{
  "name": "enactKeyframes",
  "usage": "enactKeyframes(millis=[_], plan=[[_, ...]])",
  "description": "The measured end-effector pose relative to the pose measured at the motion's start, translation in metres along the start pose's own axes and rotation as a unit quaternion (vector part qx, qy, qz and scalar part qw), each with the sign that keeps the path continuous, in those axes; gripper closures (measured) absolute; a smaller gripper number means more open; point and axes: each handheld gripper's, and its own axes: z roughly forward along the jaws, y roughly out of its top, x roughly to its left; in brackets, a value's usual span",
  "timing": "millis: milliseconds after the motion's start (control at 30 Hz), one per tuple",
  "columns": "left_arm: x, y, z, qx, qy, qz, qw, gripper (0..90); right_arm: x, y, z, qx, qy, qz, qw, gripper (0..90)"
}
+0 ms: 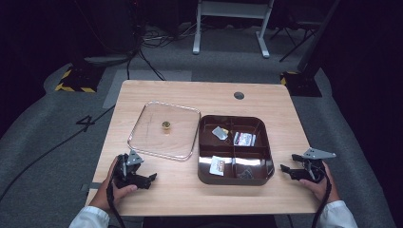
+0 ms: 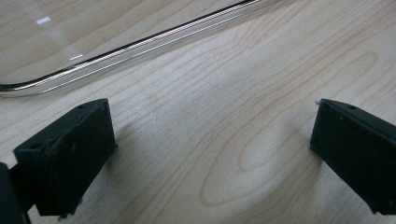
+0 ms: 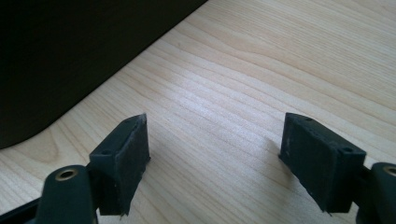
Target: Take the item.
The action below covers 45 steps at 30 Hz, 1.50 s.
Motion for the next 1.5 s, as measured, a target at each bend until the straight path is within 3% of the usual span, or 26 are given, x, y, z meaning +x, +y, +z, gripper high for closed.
enactKeyframes(millis=[533, 767, 1167, 1500], plan=[[0.0, -0.001, -0.001, 0.0, 0.002, -0.002, 1.0, 0.3, -0.003, 0.004, -0.001, 0.004, -0.007, -0.008, 0.9999, 25.4], [0.0, 0.0, 0.0, -0.001, 0.001, 0.0, 1.0, 0.2, -0.009, 0.015, -0.014, -0.02, -0.01, -0.012, 0.9997, 25.9], [0.0, -0.001, 0.0, -0.001, 0.001, -0.002, 1.0, 0.3, -0.006, 0.052, -0.036, -0.052, -0.009, -0.035, 0.998, 26.8], [0.0, -0.001, -0.001, 0.0, 0.002, -0.002, 1.0, 0.3, 0.001, 0.085, -0.033, -0.058, 0.006, -0.067, 0.996, 28.8]])
